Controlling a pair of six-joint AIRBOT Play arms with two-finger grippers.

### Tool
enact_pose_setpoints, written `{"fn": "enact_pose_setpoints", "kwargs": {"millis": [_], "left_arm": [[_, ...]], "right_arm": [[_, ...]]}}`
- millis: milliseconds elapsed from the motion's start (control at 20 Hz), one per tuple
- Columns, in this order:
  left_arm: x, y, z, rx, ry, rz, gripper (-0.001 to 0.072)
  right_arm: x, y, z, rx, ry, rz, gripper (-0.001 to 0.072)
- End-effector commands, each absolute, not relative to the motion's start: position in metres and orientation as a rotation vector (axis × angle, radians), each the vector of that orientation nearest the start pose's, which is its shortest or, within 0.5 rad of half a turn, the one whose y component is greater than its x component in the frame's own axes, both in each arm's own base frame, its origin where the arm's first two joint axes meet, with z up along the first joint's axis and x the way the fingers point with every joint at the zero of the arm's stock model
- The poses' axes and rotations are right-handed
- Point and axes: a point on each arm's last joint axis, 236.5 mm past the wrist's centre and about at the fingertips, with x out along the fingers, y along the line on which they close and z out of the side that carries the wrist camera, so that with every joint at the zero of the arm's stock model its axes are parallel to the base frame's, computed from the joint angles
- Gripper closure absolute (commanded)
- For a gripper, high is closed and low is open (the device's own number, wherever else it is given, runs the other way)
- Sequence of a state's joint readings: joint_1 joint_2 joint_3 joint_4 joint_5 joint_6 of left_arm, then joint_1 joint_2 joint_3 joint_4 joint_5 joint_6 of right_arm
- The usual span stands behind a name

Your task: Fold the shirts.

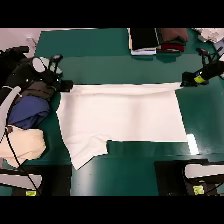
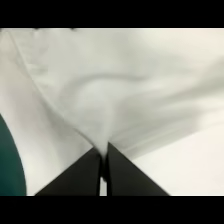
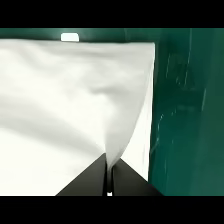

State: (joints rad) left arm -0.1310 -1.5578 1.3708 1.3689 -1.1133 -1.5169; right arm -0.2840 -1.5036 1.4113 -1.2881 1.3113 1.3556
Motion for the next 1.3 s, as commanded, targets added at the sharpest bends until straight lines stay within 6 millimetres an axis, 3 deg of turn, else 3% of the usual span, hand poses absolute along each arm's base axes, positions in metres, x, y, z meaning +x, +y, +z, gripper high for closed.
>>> {"fn": "enact_pose_setpoints", "kwargs": {"millis": [0, 150, 200, 250, 300, 450, 550, 650, 750, 900, 1050, 1250], "left_arm": [[0.409, -0.094, -0.055, -0.045, 1.410, -0.238, 0.0683], [0.405, -0.094, -0.059, -0.045, 1.424, -0.237, 0.0682], [0.404, -0.094, -0.058, -0.044, 1.426, -0.238, 0.0648], [0.403, -0.093, -0.057, -0.042, 1.427, -0.237, 0.0344], [0.401, -0.092, -0.053, -0.041, 1.429, -0.230, 0.0191], [0.386, -0.073, -0.018, 0.001, 1.405, -0.167, 0.0191], [0.351, -0.063, -0.001, -0.002, 1.403, -0.129, 0.0191], [0.296, -0.057, -0.006, -0.035, 1.445, -0.107, 0.0190], [0.241, -0.055, -0.023, -0.096, 1.490, -0.072, 0.0190], [0.175, -0.081, -0.050, -0.278, 1.546, -0.116, 0.0190], [0.151, -0.112, -0.067, -0.460, 1.554, -0.176, 0.0190], [0.151, -0.129, -0.083, -0.568, 1.521, -0.209, 0.0191]], "right_arm": [[0.389, -0.057, -0.018, 0.246, 1.398, 0.063, 0.0697], [0.377, -0.053, -0.032, 0.260, 1.439, 0.066, 0.0697], [0.376, -0.053, -0.033, 0.262, 1.443, 0.067, 0.0694], [0.375, -0.052, -0.033, 0.263, 1.446, 0.068, 0.0554], [0.375, -0.052, -0.030, 0.262, 1.449, 0.071, 0.0333], [0.369, -0.050, -0.008, 0.248, 1.442, 0.082, 0.0323], [0.354, -0.045, 0.007, 0.240, 1.413, 0.082, 0.0324], [0.335, -0.040, 0.016, 0.235, 1.393, 0.080, 0.0324], [0.321, -0.036, 0.019, 0.231, 1.374, 0.076, 0.0324], [0.312, -0.028, 0.024, 0.245, 1.338, 0.083, 0.0324], [0.315, -0.015, 0.032, 0.291, 1.307, 0.120, 0.0324], [0.316, -0.008, 0.034, 0.316, 1.301, 0.140, 0.0324]]}}
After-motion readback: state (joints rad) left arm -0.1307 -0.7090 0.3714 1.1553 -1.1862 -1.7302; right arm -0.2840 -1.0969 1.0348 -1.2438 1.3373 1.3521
